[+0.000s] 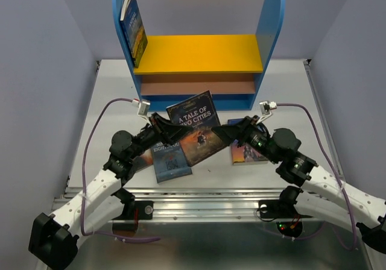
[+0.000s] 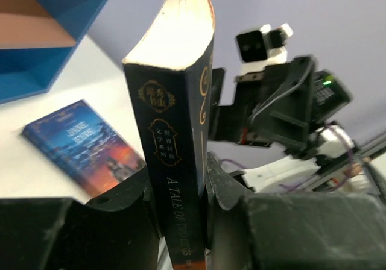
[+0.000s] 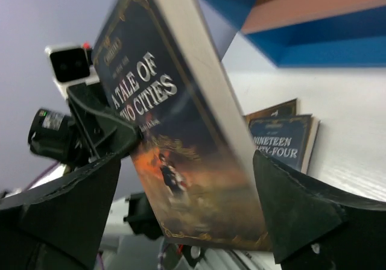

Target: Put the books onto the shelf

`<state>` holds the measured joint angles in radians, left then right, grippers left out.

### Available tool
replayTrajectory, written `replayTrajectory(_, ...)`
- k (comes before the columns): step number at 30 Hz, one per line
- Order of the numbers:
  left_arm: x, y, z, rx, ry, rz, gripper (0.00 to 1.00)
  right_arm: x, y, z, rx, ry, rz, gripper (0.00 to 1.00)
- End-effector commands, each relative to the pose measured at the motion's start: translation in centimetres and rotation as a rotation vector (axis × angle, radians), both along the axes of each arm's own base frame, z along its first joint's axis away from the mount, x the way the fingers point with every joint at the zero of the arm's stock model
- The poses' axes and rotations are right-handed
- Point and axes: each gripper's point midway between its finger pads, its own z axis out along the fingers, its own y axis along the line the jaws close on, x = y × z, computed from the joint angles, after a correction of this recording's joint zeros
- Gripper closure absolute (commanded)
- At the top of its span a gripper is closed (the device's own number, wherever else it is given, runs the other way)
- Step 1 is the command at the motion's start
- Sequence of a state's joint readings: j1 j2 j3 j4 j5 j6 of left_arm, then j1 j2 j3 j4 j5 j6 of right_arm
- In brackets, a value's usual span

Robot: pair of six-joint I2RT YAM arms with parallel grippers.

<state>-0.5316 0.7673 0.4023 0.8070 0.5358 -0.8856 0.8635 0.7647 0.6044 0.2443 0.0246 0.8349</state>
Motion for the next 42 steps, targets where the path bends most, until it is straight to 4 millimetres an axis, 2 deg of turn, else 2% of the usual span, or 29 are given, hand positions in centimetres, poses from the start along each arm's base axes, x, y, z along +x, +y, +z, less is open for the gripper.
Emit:
replayTrajectory(1, 1.2, 2.2, 7.6, -0.009, -0.253, 0.197, 1.0, 2.6, -4.1, 4.4, 0.034, -0.053, -0.253, 0.0)
replayTrajectory(2, 1.7, 2.8, 9.5, 0.01, -0.302, 0.258, 1.0, 2.9, -5.0, 4.2, 0.012, -0.046, -0.3, 0.0)
replayTrajectory(4, 2.3, 3.5, 11.7, 0.016, -0.352, 0.319, 1.0, 3.2, -5.9, 4.0, -0.004, -0.044, -0.344, 0.0)
replayTrajectory(5, 2.0, 3.9, 14.1, 0.008, -0.395, 0.339, 1.0, 3.3, -6.3, 3.8, -0.014, -0.04, -0.361, 0.0)
replayTrajectory(7, 2.9, 4.3, 15.8, 0.037, -0.441, 0.402, 1.0, 3.5, -7.3, 3.7, -0.024, -0.047, -0.407, 0.0)
replayTrajectory(8, 2.5, 4.7, 18.3, 0.018, -0.489, 0.421, 1.0, 3.5, -7.6, 3.5, -0.036, -0.049, -0.42, 0.0)
replayTrajectory(10, 3.5, 4.8, 19.5, 0.063, -0.538, 0.469, 1.0, 3.6, -8.4, 3.6, -0.053, -0.059, -0.452, 0.0)
replayTrajectory(11, 3.5, 5.5, 21.6, 0.056, -0.569, 0.51, 1.0, 3.7, -8.6, 3.2, -0.073, -0.053, -0.463, 0.0)
replayTrajectory(12, 4.5, 5.4, 21.7, 0.082, -0.579, 0.54, 1.0, 3.9, -9.1, 3.0, -0.086, -0.051, -0.49, 0.0)
replayTrajectory(13, 5.4, 6.2, 22.5, 0.104, -0.601, 0.614, 1.0, 4.0, -9.3, 3.0, -0.09, -0.054, -0.502, 0.0)
replayTrajectory(14, 5.7, 6.9, 23.9, 0.1, -0.623, 0.664, 1.0, 4.0, -9.5, 2.1, -0.13, -0.04, -0.509, 0.0)
replayTrajectory(15, 7.3, 6.9, 23.8, 0.132, -0.611, 0.708, 1.0, 4.2, -10.0, 1.9, -0.149, -0.04, -0.534, 0.0)
replayTrajectory(16, 8.6, 7.9, 24.1, 0.168, -0.61, 0.796, 1.0, 4.3, -10.2, 1.9, -0.158, -0.039, -0.545, 0.0)
replayTrajectory(19, 12.5, 8.7, 25.4, 0.242, -0.6, 0.952, 1.0, 4.6, -10.7, 1.4, -0.19, -0.036, -0.576, 0.0)
replayTrajectory(21, 13.9, 8.7, 25.7, 0.294, -0.623, 0.994, 1.0, 4.7, -10.7, 1.3, -0.199, -0.036, -0.583, 0.0)
replayTrajectory(22, 14.2, 9.0, 26.8, 0.289, -0.639, 1.025, 1.0, 4.9, -10.8, 1.2, -0.206, -0.035, -0.591, 0.0)
replayTrajectory(23, 15.7, 8.5, 26.3, 0.323, -0.637, 1.047, 1.0, 5.0, -10.8, 1.3, -0.209, -0.036, -0.598, 0.0)
replayTrajectory(25, 16.9, 9.4, 26.8, 0.318, -0.632, 1.13, 1.0, 5.2, -10.9, 1.2, -0.222, -0.036, -0.612, 0.0)
replayTrajectory(28, 19.4, 8.9, 27.1, 0.374, -0.648, 1.175, 1.0, 5.6, -10.7, 1.2, -0.254, -0.042, -0.616, 0.0)
replayTrajectory(29, 20.7, 8.7, 27.0, 0.398, -0.643, 1.195, 1.0, 5.8, -10.5, 0.9, -0.268, -0.041, -0.614, 0.0)
replayTrajectory(31, 22.0, 9.0, 26.6, 0.432, -0.636, 1.222, 1.0, 5.9, -10.2, 0.9, -0.276, -0.042, -0.606, 0.0)
replayTrajectory(34, 24.3, 9.1, 25.1, 0.482, -0.624, 1.236, 1.0, 6.0, -9.9, 0.7, -0.293, -0.044, -0.597, 0.0)
replayTrajectory(39, 26.1, 9.9, 23.5, 0.527, -0.617, 1.252, 1.0, 6.0, -9.4, 0.5, -0.309, -0.048, -0.578, 0.0)
replayTrajectory(42, 27.5, 11.2, 22.6, 0.519, -0.595, 1.252, 1.0, 6.1, -9.3, 0.4, -0.313, -0.048, -0.574, 0.0)
